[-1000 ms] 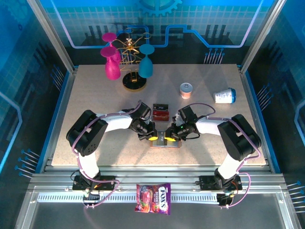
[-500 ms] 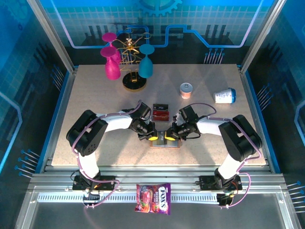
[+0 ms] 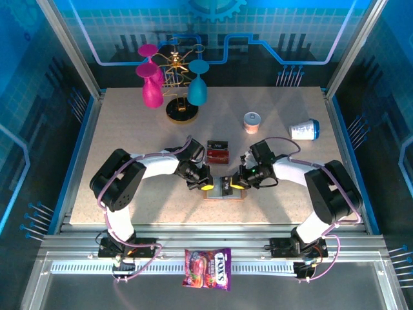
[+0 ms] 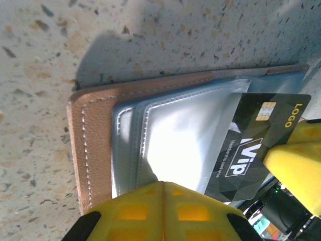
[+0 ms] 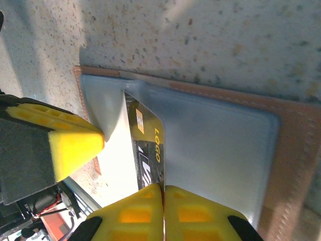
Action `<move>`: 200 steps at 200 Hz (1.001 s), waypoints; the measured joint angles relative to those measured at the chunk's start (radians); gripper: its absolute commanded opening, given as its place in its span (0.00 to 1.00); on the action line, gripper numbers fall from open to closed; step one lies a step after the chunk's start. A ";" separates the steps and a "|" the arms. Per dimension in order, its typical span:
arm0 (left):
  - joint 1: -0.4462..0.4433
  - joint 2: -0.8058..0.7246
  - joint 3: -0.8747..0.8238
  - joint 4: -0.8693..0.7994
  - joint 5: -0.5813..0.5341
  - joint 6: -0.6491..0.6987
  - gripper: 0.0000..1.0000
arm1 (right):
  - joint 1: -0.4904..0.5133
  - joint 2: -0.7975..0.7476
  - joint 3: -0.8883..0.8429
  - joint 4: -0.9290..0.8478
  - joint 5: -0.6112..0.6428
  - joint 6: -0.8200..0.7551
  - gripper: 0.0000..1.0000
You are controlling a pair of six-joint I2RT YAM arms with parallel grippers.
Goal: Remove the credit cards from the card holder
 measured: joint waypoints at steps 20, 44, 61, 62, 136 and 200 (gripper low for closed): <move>0.000 0.000 -0.001 0.000 0.000 0.000 0.08 | -0.010 -0.016 0.003 -0.049 0.022 -0.035 0.09; 0.000 0.000 -0.001 0.000 0.000 0.000 0.08 | -0.013 -0.026 0.019 -0.102 0.042 -0.067 0.08; 0.000 0.000 -0.001 0.001 0.000 0.000 0.08 | -0.013 -0.027 0.029 -0.122 0.049 -0.079 0.09; 0.000 0.000 -0.001 0.001 0.000 0.000 0.08 | -0.013 -0.027 0.029 -0.123 0.049 -0.080 0.08; 0.000 0.000 -0.003 0.005 0.001 0.000 0.09 | -0.012 -0.028 0.034 -0.121 0.040 -0.057 0.15; 0.000 0.000 -0.006 0.009 0.001 0.000 0.10 | 0.021 -0.044 0.033 -0.088 0.018 0.004 0.17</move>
